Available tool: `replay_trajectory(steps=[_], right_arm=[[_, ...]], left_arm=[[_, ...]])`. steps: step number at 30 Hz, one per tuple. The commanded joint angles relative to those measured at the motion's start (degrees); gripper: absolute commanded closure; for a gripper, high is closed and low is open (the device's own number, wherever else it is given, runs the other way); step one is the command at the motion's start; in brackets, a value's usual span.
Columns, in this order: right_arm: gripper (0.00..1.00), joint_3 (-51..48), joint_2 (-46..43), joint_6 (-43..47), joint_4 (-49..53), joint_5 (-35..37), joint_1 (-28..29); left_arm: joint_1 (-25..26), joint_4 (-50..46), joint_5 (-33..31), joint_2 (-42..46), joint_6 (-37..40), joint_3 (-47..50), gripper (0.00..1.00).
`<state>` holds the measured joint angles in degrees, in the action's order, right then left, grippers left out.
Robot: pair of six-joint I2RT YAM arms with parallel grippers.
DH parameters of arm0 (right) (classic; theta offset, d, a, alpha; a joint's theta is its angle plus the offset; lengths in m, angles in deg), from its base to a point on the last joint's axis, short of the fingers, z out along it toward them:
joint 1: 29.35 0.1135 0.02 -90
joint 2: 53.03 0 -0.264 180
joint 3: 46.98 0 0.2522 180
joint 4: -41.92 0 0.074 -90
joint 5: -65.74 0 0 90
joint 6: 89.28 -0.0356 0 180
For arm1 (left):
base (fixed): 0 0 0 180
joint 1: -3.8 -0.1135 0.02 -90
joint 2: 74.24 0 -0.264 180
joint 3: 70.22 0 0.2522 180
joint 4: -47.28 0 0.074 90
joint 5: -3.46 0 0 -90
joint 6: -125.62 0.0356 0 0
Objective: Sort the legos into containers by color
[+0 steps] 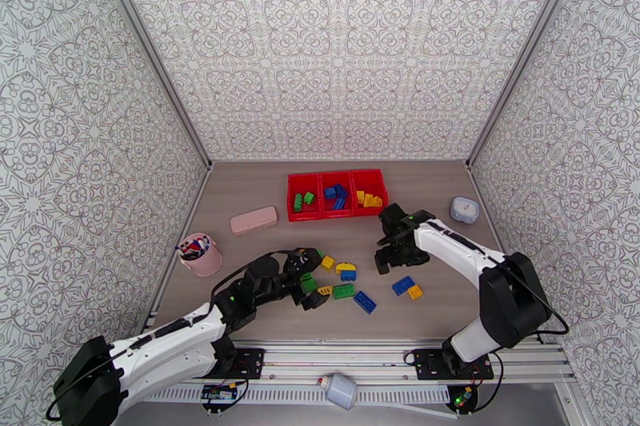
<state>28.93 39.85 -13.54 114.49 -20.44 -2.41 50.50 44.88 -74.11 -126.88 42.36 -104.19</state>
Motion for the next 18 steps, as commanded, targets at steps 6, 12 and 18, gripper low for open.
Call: replay_trajectory(steps=[6, 12, 18], right_arm=[[0.02, -2.96, 2.79, -3.99, -1.24, -5.61, -1.63], [0.02, -6.57, 2.22, -5.81, -4.24, -9.58, -1.67], [0.05, -8.44, -0.08, -7.23, -5.64, -11.77, -1.36]], left_arm=[[-0.57, 0.43, 1.36, -0.12, 1.66, -1.50, 0.00], [-0.64, 0.86, 1.46, -1.32, 1.66, -1.83, 0.00], [-0.79, 1.23, 3.12, -1.84, 1.68, -1.72, 0.00]])
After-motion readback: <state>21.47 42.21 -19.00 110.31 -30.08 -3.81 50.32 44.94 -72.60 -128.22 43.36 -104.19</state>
